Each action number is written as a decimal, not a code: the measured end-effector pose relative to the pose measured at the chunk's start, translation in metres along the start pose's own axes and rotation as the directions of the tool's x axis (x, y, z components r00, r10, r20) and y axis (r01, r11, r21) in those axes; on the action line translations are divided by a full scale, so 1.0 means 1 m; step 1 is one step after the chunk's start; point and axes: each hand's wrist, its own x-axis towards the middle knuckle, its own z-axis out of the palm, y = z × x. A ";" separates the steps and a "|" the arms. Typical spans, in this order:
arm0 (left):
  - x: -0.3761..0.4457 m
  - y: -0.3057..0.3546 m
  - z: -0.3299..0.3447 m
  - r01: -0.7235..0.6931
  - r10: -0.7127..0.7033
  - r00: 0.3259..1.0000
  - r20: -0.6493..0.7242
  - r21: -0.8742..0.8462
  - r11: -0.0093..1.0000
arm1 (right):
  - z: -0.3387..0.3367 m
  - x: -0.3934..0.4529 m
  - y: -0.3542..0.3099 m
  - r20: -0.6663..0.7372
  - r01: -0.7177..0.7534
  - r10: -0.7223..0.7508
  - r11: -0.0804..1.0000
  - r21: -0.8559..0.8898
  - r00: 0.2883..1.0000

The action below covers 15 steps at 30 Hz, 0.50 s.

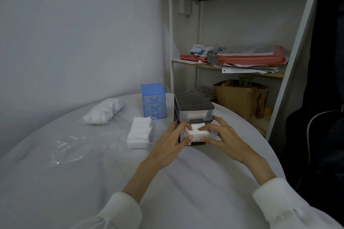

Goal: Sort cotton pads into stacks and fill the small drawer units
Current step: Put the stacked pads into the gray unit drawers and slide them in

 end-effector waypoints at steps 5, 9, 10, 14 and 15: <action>0.002 0.000 0.005 -0.021 0.020 0.995 -0.096 -0.013 1.000 | 0.003 0.001 -0.002 -0.027 -0.062 0.061 0.997 -0.035 0.998; 0.004 0.002 0.010 -0.006 0.001 0.990 -0.143 -0.035 0.999 | 0.004 -0.002 -0.004 -0.029 -0.059 0.057 0.996 -0.060 0.998; 0.004 0.003 0.011 -0.005 -0.001 0.989 -0.147 -0.040 0.999 | 0.004 -0.002 -0.004 -0.029 -0.062 0.061 0.996 -0.065 0.998; 0.004 0.001 0.012 0.013 -0.016 0.988 -0.152 -0.022 1.000 | 0.005 0.000 -0.005 -0.044 -0.080 0.076 0.992 -0.096 0.996; 0.005 0.001 0.013 0.019 -0.021 0.988 -0.155 -0.017 1.000 | 0.005 0.001 -0.006 -0.046 -0.083 0.078 0.990 -0.111 0.996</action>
